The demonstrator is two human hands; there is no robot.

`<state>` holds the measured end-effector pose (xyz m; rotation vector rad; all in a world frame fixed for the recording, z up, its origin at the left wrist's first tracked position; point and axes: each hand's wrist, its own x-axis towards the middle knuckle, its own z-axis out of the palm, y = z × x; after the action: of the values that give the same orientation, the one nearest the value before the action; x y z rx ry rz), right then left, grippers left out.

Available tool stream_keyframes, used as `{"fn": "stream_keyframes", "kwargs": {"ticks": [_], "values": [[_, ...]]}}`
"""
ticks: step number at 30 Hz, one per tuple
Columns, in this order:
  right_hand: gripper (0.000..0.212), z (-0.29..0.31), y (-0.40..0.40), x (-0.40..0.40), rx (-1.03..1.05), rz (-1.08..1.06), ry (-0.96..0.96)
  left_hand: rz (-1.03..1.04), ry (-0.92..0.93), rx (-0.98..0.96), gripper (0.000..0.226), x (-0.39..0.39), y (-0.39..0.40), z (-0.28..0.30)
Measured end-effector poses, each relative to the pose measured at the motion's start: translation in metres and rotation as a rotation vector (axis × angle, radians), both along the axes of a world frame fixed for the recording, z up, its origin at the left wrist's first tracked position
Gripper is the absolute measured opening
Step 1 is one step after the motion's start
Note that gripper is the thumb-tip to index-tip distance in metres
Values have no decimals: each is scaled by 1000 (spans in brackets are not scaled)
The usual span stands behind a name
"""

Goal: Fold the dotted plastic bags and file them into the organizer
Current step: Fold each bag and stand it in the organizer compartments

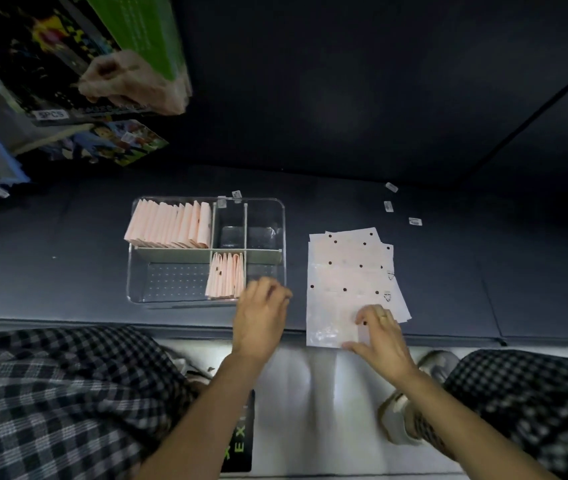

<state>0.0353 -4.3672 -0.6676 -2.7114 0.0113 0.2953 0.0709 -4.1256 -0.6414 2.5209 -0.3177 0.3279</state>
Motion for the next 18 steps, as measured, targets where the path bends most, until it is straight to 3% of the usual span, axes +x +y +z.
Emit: {"fn": "stream_keyframes", "kwargs": {"ticks": [2,6,9,12,16,18], "values": [[55,-7,-19,-17,-63,33,74,-206,130,52,21,-12,-19,-9],[45,-17,-33,-28,-140,110,50,-370,522,200,54,-36,-28,-44],[31,-15,-39,-26,-139,122,-65,-396,487,301,58,-40,-28,-53],[7,-10,-46,-17,-112,129,-26,-376,445,277,50,-33,-32,-53],[17,9,-62,14,31,237,189,-180,379,-64,29,-23,-43,-41],[14,24,-65,37,134,198,155,-65,303,-208,22,-17,-49,-31]]}}
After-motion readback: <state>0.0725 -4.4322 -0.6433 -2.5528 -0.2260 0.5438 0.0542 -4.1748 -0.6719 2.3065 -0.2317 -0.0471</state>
